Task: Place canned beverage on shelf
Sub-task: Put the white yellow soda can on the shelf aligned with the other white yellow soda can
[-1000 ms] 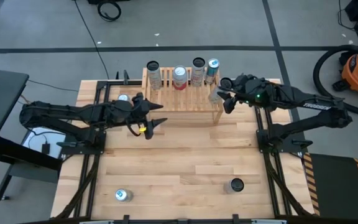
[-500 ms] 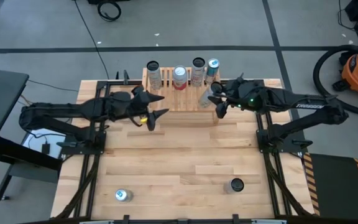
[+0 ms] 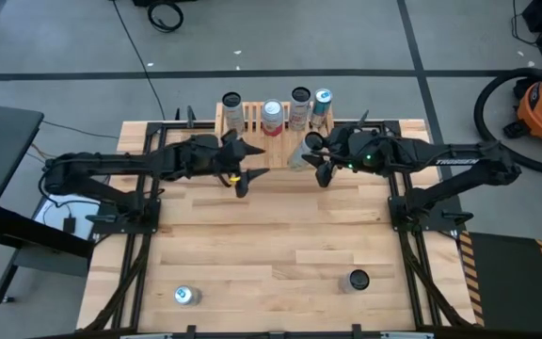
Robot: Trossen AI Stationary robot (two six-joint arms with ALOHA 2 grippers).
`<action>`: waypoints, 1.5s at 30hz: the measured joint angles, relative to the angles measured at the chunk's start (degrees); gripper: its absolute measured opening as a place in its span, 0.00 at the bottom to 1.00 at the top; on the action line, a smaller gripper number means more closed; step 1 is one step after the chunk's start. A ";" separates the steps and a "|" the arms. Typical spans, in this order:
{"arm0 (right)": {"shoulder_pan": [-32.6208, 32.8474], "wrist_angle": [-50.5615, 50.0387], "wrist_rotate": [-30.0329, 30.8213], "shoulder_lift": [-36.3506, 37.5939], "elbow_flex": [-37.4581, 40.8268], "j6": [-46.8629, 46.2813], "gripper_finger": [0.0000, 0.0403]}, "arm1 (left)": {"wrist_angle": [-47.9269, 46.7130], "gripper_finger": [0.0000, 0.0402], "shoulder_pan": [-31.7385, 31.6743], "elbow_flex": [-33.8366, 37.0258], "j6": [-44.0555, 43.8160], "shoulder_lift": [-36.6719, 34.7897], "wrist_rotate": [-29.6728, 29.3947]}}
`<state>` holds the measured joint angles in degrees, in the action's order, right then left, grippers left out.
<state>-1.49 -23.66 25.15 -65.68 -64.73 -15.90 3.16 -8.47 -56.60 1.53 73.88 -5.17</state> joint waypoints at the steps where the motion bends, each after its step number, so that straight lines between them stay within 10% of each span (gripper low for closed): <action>1: 0.13 0.06 0.02 -0.25 0.00 0.04 0.64 | 0.21 0.68 0.14 0.00 0.54 0.43 -0.06; 45: 2.53 13.52 -5.38 -13.03 -2.49 2.65 0.64 | 5.55 0.69 2.06 0.02 -5.41 5.89 1.58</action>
<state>1.04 -10.14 19.77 -78.71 -67.22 -13.24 8.71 -6.40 -56.58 -3.88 79.77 -3.60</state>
